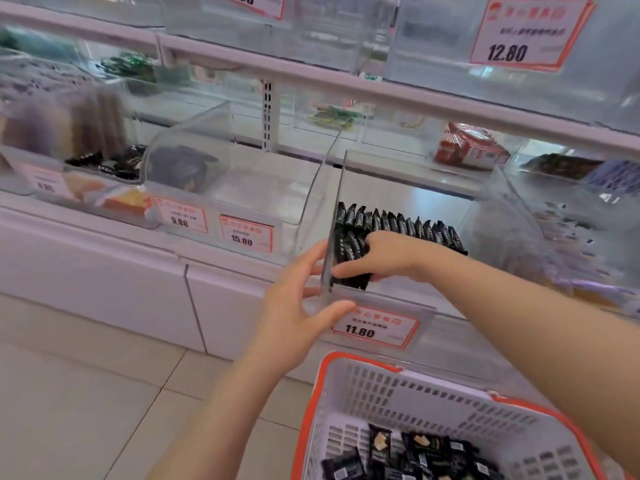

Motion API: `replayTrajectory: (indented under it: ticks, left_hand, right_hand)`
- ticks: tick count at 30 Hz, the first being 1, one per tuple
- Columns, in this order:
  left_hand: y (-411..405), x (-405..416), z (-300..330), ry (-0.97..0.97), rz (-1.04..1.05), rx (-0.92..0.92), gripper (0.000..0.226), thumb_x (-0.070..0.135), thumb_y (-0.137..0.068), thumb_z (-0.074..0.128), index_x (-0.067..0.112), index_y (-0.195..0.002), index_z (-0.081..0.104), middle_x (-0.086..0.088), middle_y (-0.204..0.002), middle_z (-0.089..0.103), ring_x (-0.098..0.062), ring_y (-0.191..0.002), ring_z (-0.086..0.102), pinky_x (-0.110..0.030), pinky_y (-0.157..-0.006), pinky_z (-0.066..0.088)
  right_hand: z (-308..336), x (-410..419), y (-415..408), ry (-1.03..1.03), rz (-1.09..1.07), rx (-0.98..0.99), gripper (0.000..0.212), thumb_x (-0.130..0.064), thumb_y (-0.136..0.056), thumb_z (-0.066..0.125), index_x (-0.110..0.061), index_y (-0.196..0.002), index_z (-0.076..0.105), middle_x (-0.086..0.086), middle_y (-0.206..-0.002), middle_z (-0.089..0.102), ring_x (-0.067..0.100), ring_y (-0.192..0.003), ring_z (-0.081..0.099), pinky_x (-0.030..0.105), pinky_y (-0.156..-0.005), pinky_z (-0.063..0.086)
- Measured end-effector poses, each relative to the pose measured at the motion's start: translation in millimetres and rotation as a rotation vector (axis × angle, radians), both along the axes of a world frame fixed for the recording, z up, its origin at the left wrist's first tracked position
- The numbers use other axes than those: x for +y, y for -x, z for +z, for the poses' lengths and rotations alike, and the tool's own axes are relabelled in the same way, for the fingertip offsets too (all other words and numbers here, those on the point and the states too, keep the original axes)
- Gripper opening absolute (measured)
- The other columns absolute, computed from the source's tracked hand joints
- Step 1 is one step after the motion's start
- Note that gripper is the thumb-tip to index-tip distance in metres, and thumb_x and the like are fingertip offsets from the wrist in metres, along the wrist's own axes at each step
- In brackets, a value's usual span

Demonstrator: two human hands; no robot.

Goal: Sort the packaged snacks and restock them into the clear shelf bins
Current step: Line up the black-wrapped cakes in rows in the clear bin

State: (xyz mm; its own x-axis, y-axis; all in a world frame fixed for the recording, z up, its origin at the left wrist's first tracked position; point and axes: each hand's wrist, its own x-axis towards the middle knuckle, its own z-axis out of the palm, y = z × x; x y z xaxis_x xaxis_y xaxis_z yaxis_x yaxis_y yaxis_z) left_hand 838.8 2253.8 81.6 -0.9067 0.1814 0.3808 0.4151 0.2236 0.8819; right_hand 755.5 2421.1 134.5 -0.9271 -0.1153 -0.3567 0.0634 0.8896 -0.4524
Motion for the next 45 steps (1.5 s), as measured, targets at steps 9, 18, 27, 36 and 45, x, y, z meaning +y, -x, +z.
replayTrajectory:
  ticks: [9,18,27,36,45]
  left_hand:
    - [1,-3,0,0.026,-0.002,0.052,0.073,0.027,-0.071,0.075,0.056,-0.122,0.031,0.033,-0.118,0.048,0.013,-0.111,0.048,-0.013,-0.088,0.046]
    - [1,-2,-4,0.025,-0.026,0.053,0.072,0.031,-0.075,0.071,0.05,-0.131,0.03,0.036,-0.122,0.046,0.011,-0.114,0.046,-0.01,-0.089,0.042]
    - [-6,-3,-6,0.07,0.04,0.086,0.061,0.029,-0.078,0.07,0.054,-0.121,0.035,0.034,-0.114,0.051,0.007,-0.102,0.051,-0.011,-0.082,0.044]
    - [-43,5,0,0.006,0.106,0.098,0.026,0.013,-0.08,0.068,0.032,-0.081,0.05,0.01,-0.061,0.044,-0.003,-0.055,0.042,-0.011,-0.053,0.035]
    - [-89,85,-63,0.804,-0.63,-0.017,0.021,0.027,-0.092,0.053,0.018,-0.106,0.065,0.005,-0.091,0.065,-0.008,-0.077,0.054,-0.024,-0.073,0.043]
  right_hand:
    - [-8,-3,-10,-0.688,0.458,0.451,0.079,-0.065,-0.079,0.052,-0.015,-0.135,0.026,-0.007,-0.066,0.034,0.024,-0.068,0.047,0.03,-0.049,0.03]
    - [-17,-3,13,-0.713,0.317,0.491,0.072,-0.067,-0.078,0.054,-0.015,-0.123,0.032,-0.003,-0.072,0.046,0.024,-0.064,0.047,0.029,-0.047,0.032]
    - [1,21,17,-0.364,0.28,0.201,0.09,-0.058,-0.08,0.06,-0.014,-0.146,0.019,0.012,-0.125,0.056,0.028,-0.11,0.054,0.029,-0.084,0.039]
    - [48,50,-86,0.325,0.088,0.446,0.013,-0.023,-0.091,0.056,-0.014,-0.096,0.064,-0.009,-0.063,0.057,-0.006,-0.047,0.049,0.006,-0.048,0.035]
    - [-93,118,-222,0.37,-0.041,0.046,0.013,-0.023,-0.092,0.055,-0.02,-0.081,0.062,-0.012,-0.062,0.058,-0.004,-0.055,0.05,0.014,-0.058,0.042]
